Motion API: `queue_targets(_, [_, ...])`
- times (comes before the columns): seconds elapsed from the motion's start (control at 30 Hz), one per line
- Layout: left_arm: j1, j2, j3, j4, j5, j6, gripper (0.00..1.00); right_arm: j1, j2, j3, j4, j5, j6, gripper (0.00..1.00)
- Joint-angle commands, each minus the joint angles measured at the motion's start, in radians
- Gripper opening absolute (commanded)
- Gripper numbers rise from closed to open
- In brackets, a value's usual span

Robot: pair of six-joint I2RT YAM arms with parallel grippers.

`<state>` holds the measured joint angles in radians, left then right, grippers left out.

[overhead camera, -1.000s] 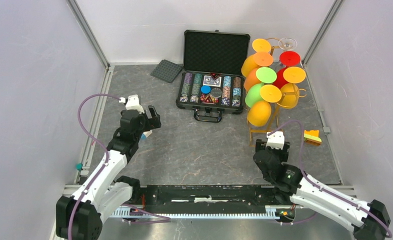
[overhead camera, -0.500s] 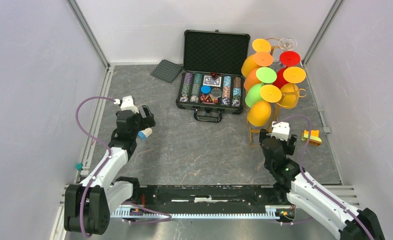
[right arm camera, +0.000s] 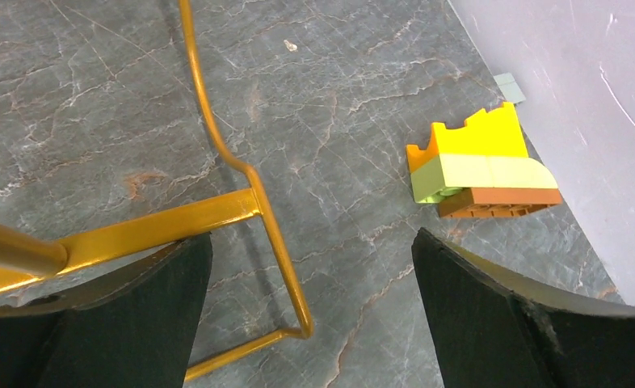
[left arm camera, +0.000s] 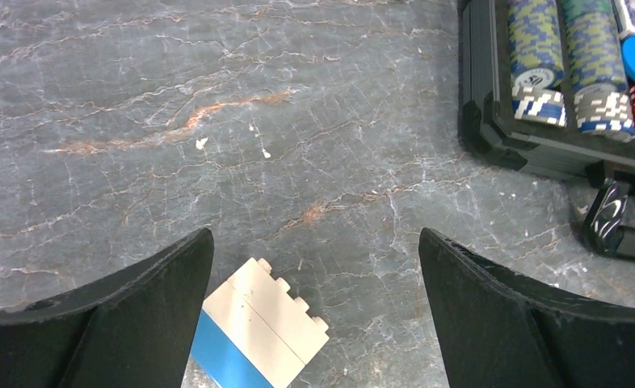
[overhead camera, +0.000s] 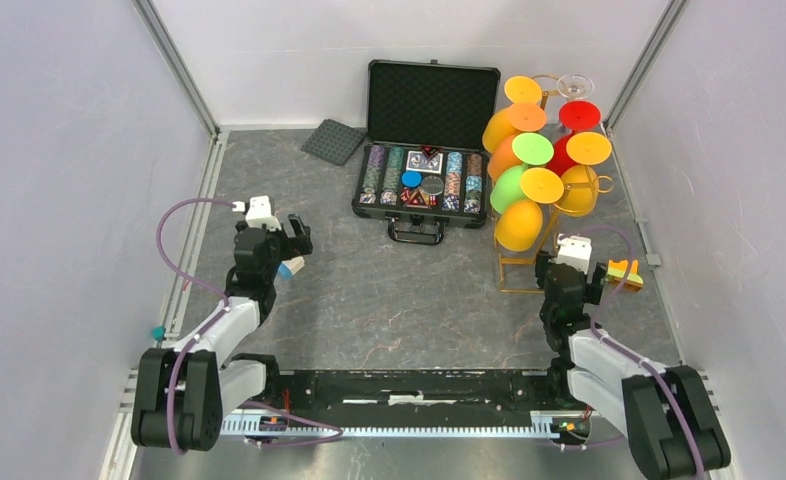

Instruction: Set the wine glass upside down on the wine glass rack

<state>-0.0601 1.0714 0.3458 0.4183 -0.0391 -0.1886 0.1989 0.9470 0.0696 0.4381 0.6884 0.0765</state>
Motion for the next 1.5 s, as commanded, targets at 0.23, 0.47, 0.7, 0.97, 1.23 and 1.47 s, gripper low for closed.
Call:
queue_targets(0.23, [0.006,0.159,-0.094,0.396,0.052,0.105,1.00,-0.032,0.193,-0.125,0.607,-0.073,-0.160,0.98])
queue_targets(0.47, [0.006,0.248,-0.095,0.532,0.024,0.187,1.00,-0.033,0.269,-0.118,0.743,-0.101,-0.198,0.98])
queue_targets(0.7, [0.016,0.399,-0.087,0.657,0.034,0.187,1.00,-0.042,0.400,-0.110,0.879,-0.171,-0.221,0.98])
queue_targets(0.97, [0.025,0.395,-0.087,0.643,0.077,0.187,1.00,-0.052,0.435,-0.165,1.004,-0.245,-0.242,0.98])
queue_targets(1.23, [0.008,0.401,-0.063,0.605,-0.062,0.169,1.00,-0.052,0.439,-0.171,1.024,-0.239,-0.241,0.98])
queue_targets(1.47, [0.008,0.403,-0.062,0.605,-0.040,0.178,1.00,-0.052,0.439,-0.171,1.024,-0.239,-0.241,0.98])
